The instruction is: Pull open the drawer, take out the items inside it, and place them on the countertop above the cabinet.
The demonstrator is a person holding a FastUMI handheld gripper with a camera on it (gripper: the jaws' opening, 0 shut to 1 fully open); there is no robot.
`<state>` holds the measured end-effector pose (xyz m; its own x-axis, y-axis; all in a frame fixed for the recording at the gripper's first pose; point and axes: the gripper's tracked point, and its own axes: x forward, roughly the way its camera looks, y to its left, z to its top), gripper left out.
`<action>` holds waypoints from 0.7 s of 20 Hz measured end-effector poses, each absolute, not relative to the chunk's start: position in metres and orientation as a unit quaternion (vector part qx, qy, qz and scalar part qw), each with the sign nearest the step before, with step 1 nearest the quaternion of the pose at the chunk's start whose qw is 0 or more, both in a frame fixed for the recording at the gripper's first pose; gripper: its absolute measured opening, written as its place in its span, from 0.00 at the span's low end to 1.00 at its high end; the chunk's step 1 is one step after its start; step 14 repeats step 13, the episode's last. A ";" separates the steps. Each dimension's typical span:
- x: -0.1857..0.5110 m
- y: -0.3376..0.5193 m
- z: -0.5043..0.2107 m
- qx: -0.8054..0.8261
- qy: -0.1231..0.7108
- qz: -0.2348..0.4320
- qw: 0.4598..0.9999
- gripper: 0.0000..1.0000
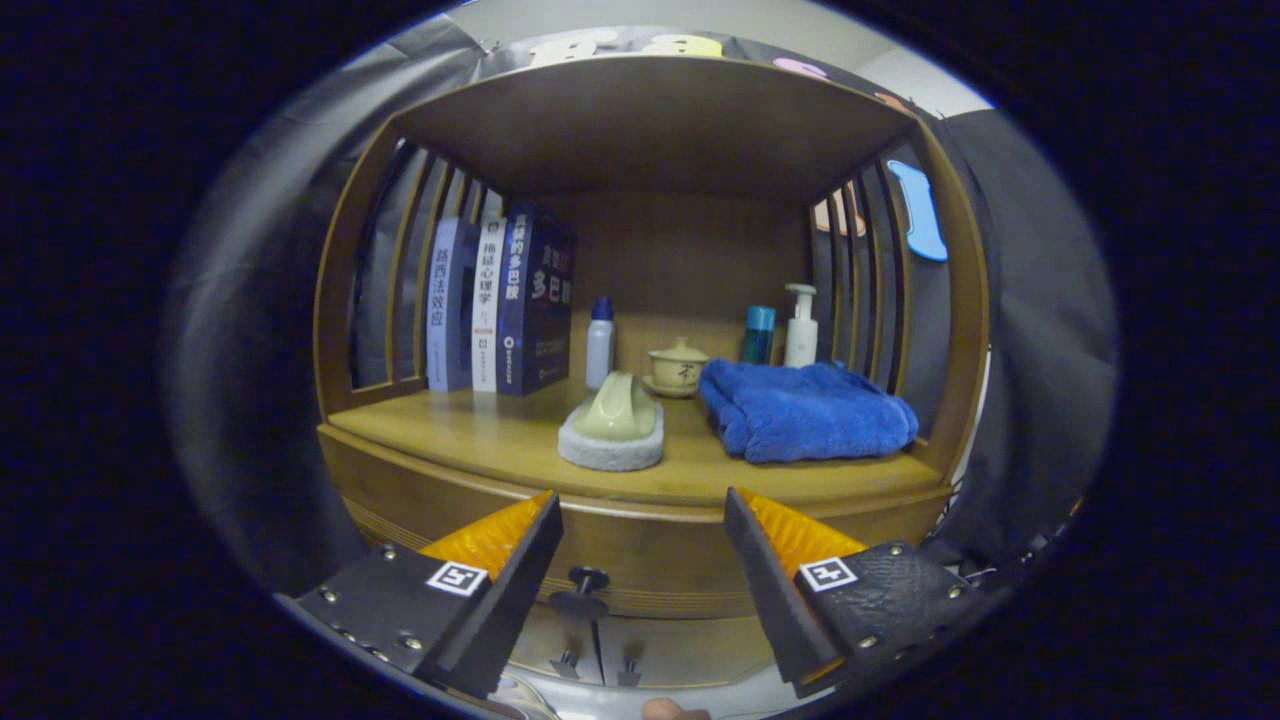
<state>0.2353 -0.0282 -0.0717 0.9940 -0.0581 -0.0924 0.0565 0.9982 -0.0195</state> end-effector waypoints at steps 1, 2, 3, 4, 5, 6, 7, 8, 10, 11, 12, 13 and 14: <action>0.231 -0.037 -0.064 -0.004 0.043 -0.020 0.999 0.98; 0.227 -0.047 -0.058 0.004 0.040 -0.014 0.999 0.98; 0.222 -0.060 -0.053 0.014 0.038 -0.014 0.999 0.98; 0.217 -0.076 -0.048 0.026 0.037 -0.017 0.999 0.98; 0.212 -0.096 -0.045 0.035 0.034 -0.023 0.999 0.98; 0.206 -0.117 -0.042 0.041 0.032 -0.031 0.998 0.98; 0.198 -0.139 -0.042 0.042 0.032 -0.042 0.998 0.97; 0.187 -0.163 -0.043 0.039 0.032 -0.055 0.997 0.98; 0.168 -0.206 -0.044 0.034 0.025 -0.070 0.997 0.98; 0.159 -0.227 -0.047 0.035 0.021 -0.077 0.996 0.98; 0.149 -0.247 -0.048 0.038 0.014 -0.083 0.996 0.98; 0.138 -0.266 -0.050 0.044 0.005 -0.087 0.995 0.98; 0.138 -0.266 -0.050 0.044 0.005 -0.087 0.995 0.98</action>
